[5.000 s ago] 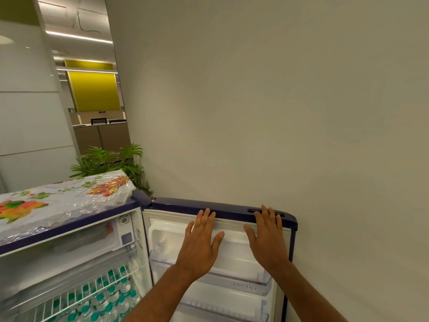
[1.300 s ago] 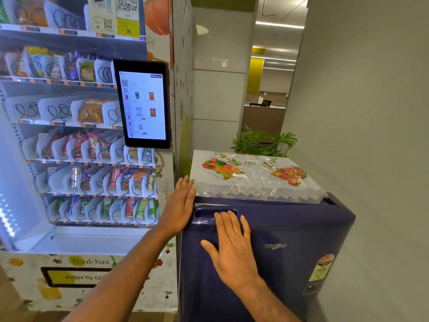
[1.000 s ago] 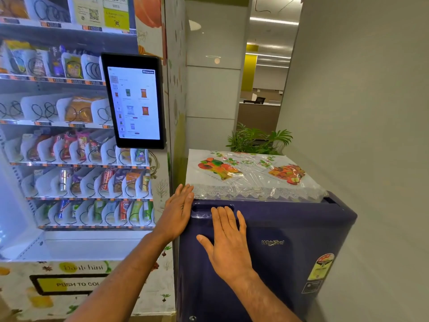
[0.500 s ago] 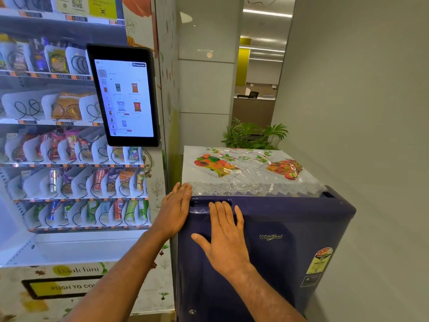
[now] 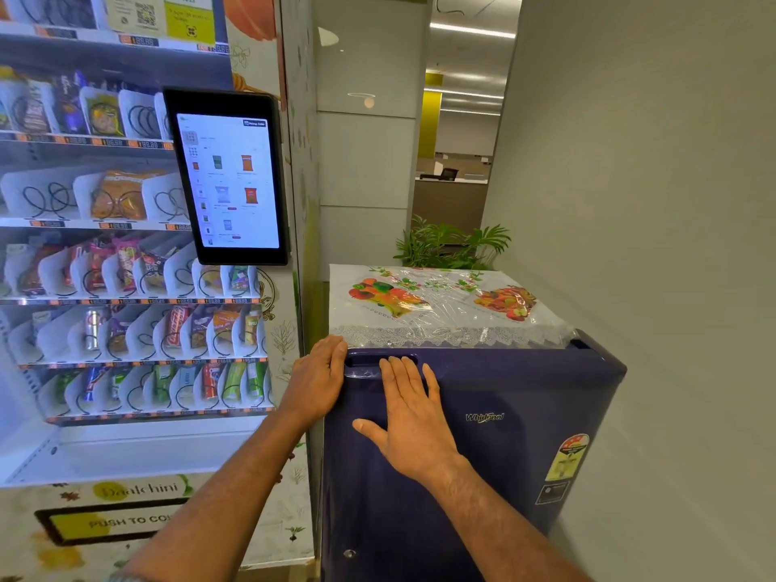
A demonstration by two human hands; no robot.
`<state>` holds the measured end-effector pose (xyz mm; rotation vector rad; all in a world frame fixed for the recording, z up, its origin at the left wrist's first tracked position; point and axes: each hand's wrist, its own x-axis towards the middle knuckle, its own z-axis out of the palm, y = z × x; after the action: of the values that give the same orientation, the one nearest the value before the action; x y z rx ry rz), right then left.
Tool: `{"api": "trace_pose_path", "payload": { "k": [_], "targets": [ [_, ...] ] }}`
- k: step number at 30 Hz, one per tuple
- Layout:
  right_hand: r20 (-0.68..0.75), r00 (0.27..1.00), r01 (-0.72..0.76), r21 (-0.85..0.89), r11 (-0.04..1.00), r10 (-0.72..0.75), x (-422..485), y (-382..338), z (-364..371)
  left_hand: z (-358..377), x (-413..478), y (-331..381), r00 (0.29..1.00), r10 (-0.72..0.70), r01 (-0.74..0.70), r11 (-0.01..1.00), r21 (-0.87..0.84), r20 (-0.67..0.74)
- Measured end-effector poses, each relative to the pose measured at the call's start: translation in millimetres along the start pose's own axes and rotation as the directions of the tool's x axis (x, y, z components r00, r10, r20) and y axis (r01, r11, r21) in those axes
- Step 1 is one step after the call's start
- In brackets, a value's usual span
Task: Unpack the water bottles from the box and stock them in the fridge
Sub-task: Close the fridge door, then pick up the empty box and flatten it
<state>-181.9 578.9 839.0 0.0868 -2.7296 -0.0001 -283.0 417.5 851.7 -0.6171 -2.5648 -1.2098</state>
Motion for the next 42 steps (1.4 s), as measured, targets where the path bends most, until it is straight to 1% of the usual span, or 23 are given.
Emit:
{"api": "trace_pose_path", "payload": {
  "k": [2, 4, 8, 11, 13, 19, 22, 25, 29, 34, 37, 42],
  "targets": [
    [0.026, 1.000, 0.015, 0.006, 1.000, -0.015, -3, 1, -7, 1, -6, -1, 1.000, -0.013, 0.013, 1.000, -0.012, -0.012],
    [0.071, 0.997, 0.002, 0.042, 0.999, -0.005, -6, 1, -16, 0, -14, 2, 0.999, -0.039, 0.040, 0.999, 0.021, -0.015],
    [0.102, 0.993, -0.084, 0.206, 0.975, 0.064, -20, -2, -30, -5, -37, 13, 0.996, 0.055, -0.051, 0.997, 0.054, -0.066],
    [0.038, 0.994, -0.107, 0.299, 0.948, 0.100, -39, -7, -40, -11, -60, 22, 0.985, 0.121, -0.115, 0.992, 0.058, -0.124],
    [-0.011, 0.992, -0.118, 0.336, 0.934, 0.129, -54, -13, -51, -16, -77, 30, 0.979, 0.140, -0.134, 0.990, 0.051, -0.151],
    [-0.088, 0.980, -0.131, 0.383, 0.915, 0.177, -105, -35, -94, -35, -134, 68, 0.965, 0.154, -0.146, 0.988, 0.050, -0.211],
    [-0.130, 0.976, -0.108, 0.406, 0.908, 0.174, -132, -44, -117, -45, -169, 90, 0.952, 0.166, -0.160, 0.986, 0.047, -0.258],
    [-0.142, 0.976, -0.092, 0.418, 0.904, 0.165, -166, -52, -139, -53, -209, 110, 0.937, 0.176, -0.165, 0.984, 0.059, -0.302],
    [-0.161, 0.977, -0.060, 0.418, 0.907, 0.139, -219, -56, -167, -60, -266, 136, 0.917, 0.167, -0.141, 0.985, 0.096, -0.362],
    [-0.252, 0.961, 0.002, 0.425, 0.905, 0.116, -279, -60, -198, -72, -338, 167, 0.904, 0.132, -0.088, 0.988, 0.126, -0.406],
    [-0.304, 0.946, 0.039, 0.444, 0.895, 0.109, -308, -66, -216, -87, -378, 183, 0.885, 0.144, -0.067, 0.980, 0.185, -0.443],
    [-0.332, 0.935, 0.060, 0.496, 0.866, 0.125, -343, -86, -240, -122, -432, 194, 0.852, 0.158, -0.041, 0.971, 0.236, -0.499]
  ]
}}
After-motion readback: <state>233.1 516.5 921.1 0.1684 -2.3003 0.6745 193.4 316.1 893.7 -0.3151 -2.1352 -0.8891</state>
